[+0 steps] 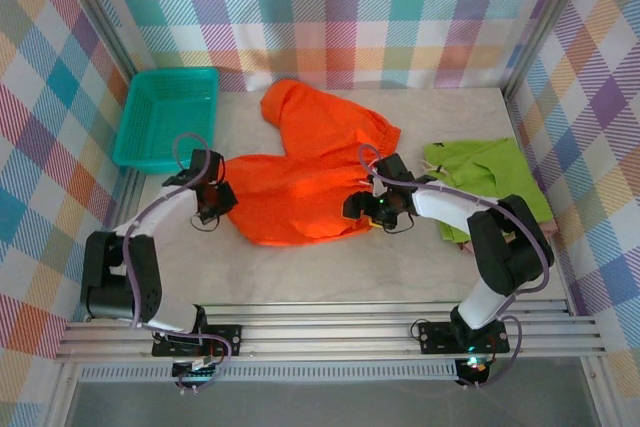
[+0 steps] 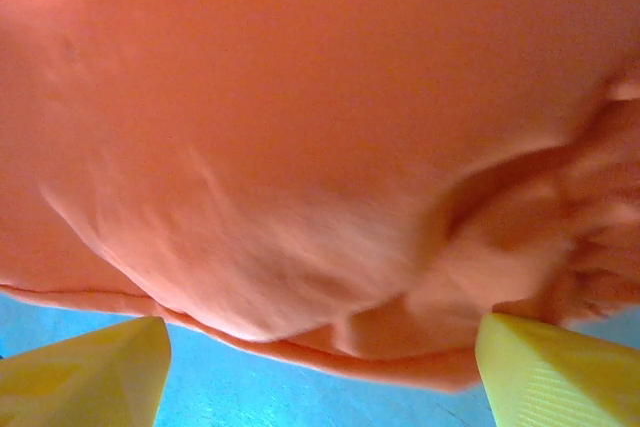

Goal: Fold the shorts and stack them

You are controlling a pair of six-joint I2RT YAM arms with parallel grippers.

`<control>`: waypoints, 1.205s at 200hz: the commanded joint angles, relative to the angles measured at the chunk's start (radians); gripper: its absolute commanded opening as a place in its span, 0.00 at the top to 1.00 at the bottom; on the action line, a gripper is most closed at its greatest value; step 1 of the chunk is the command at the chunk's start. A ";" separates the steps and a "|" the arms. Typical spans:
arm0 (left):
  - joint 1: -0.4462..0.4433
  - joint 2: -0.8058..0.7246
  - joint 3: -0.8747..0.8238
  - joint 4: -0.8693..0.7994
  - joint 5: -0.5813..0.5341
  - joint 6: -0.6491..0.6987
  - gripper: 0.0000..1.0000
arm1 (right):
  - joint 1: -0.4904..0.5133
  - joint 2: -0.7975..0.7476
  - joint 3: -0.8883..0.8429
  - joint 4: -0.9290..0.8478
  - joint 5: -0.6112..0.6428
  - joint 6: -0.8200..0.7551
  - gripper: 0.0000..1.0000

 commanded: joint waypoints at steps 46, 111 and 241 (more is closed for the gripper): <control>-0.036 -0.238 0.309 -0.488 -0.227 0.163 0.16 | -0.007 -0.044 0.046 -0.106 0.091 -0.075 0.20; 0.028 -0.363 0.178 -0.418 -0.042 0.112 0.00 | -0.002 -0.105 0.061 -0.094 0.008 -0.069 0.20; 0.196 -0.320 -0.268 -0.101 -0.034 -0.363 0.21 | -0.004 -0.131 -0.018 -0.021 0.040 0.004 0.25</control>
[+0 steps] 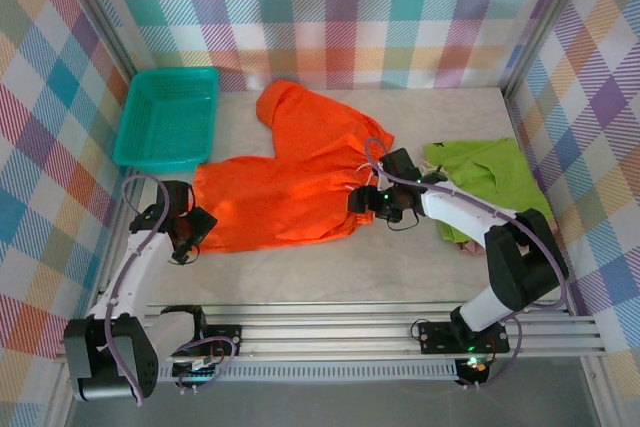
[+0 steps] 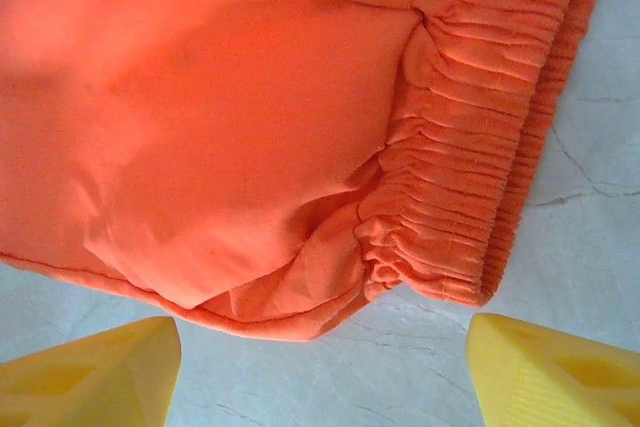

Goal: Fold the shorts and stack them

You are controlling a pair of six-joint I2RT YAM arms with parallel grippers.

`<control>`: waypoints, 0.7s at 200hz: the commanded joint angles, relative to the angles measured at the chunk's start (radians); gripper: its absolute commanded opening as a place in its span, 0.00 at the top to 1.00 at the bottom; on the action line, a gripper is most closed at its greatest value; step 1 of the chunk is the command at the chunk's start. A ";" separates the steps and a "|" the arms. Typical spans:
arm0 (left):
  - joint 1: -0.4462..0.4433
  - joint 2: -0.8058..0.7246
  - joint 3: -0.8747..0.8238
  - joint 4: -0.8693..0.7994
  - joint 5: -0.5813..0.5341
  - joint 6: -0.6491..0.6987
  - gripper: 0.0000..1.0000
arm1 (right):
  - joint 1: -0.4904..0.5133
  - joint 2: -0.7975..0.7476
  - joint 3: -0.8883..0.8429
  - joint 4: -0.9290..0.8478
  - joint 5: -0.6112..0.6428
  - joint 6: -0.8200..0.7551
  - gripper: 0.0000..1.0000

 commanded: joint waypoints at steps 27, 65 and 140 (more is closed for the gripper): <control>0.035 0.104 -0.028 0.100 -0.036 -0.079 0.27 | -0.003 -0.048 -0.038 0.019 -0.013 0.008 0.25; 0.036 0.192 -0.026 0.132 -0.044 -0.085 0.30 | -0.003 -0.067 -0.053 0.009 -0.009 -0.006 0.25; 0.036 0.315 -0.008 0.168 -0.038 -0.081 0.46 | -0.004 -0.070 -0.067 0.014 -0.011 0.002 0.25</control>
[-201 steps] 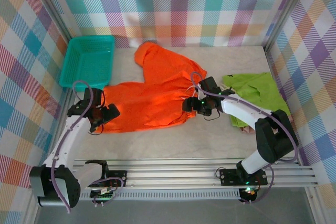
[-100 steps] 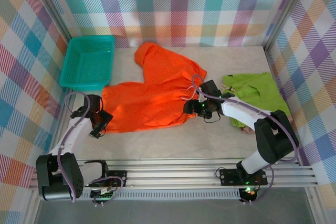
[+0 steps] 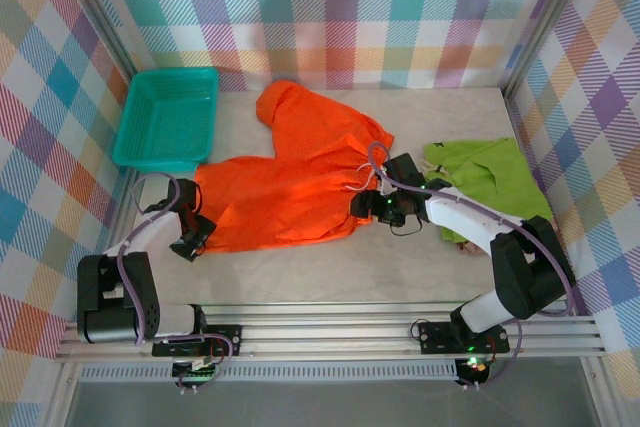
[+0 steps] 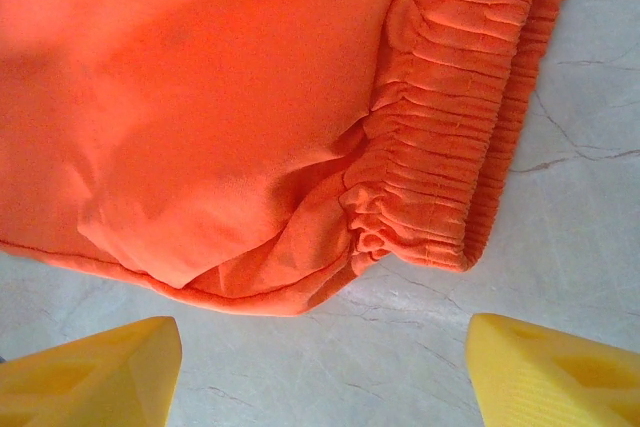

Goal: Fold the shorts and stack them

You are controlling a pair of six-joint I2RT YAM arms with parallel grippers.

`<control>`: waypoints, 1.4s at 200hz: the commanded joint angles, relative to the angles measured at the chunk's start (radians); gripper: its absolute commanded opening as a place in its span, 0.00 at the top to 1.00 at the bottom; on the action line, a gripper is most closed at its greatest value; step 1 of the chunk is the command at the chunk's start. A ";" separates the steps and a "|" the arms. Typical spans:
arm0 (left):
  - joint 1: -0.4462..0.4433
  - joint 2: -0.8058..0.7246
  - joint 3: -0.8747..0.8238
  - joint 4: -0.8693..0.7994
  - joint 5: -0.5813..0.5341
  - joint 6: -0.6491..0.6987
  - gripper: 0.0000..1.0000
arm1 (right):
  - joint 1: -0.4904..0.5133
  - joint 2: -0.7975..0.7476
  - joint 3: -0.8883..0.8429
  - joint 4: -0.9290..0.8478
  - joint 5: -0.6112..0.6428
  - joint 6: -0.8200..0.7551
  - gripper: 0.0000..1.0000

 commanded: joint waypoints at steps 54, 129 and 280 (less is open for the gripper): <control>0.017 -0.021 0.038 -0.013 -0.002 0.028 0.73 | -0.019 -0.026 -0.052 0.042 -0.035 0.058 0.27; 0.017 -0.183 0.123 -0.137 -0.004 0.095 1.00 | -0.033 -0.077 -0.161 0.202 -0.031 0.337 0.38; 0.017 -0.179 0.116 -0.107 0.029 0.107 1.00 | -0.032 0.123 -0.111 0.310 0.039 0.592 0.50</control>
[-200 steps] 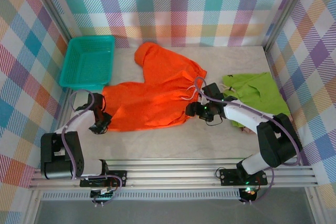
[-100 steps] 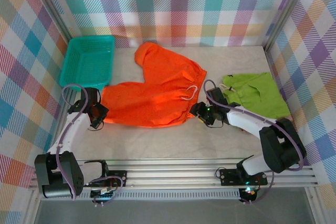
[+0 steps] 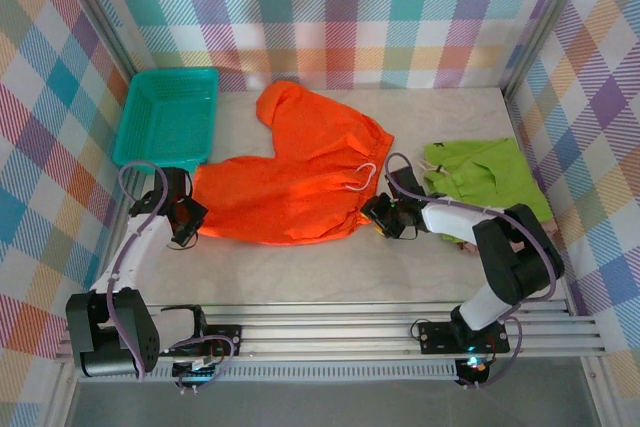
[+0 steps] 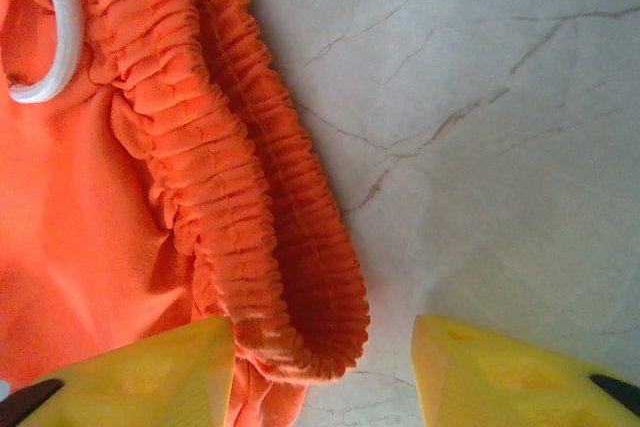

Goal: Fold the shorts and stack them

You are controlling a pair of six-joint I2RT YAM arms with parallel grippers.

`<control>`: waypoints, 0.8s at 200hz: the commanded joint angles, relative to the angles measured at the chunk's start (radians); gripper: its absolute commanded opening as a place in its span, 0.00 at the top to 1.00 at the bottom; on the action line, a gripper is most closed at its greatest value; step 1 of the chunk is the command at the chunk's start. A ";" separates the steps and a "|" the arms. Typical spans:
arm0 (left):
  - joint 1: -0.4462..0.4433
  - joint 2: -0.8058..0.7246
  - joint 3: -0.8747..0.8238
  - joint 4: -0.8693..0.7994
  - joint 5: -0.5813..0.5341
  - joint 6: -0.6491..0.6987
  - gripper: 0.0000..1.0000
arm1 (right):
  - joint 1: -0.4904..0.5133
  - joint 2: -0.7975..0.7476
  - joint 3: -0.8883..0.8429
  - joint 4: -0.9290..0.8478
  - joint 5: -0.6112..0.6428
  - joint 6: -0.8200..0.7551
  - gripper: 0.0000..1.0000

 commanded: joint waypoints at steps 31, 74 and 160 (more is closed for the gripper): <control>0.013 -0.004 0.005 0.000 0.009 0.018 1.00 | -0.005 0.058 0.050 0.061 -0.036 0.040 0.56; 0.013 -0.001 0.001 0.008 0.012 0.019 1.00 | -0.005 0.086 0.072 0.056 -0.040 0.032 0.75; 0.014 -0.122 0.190 -0.107 0.041 0.056 1.00 | -0.025 -0.225 0.252 -0.296 0.160 -0.229 1.00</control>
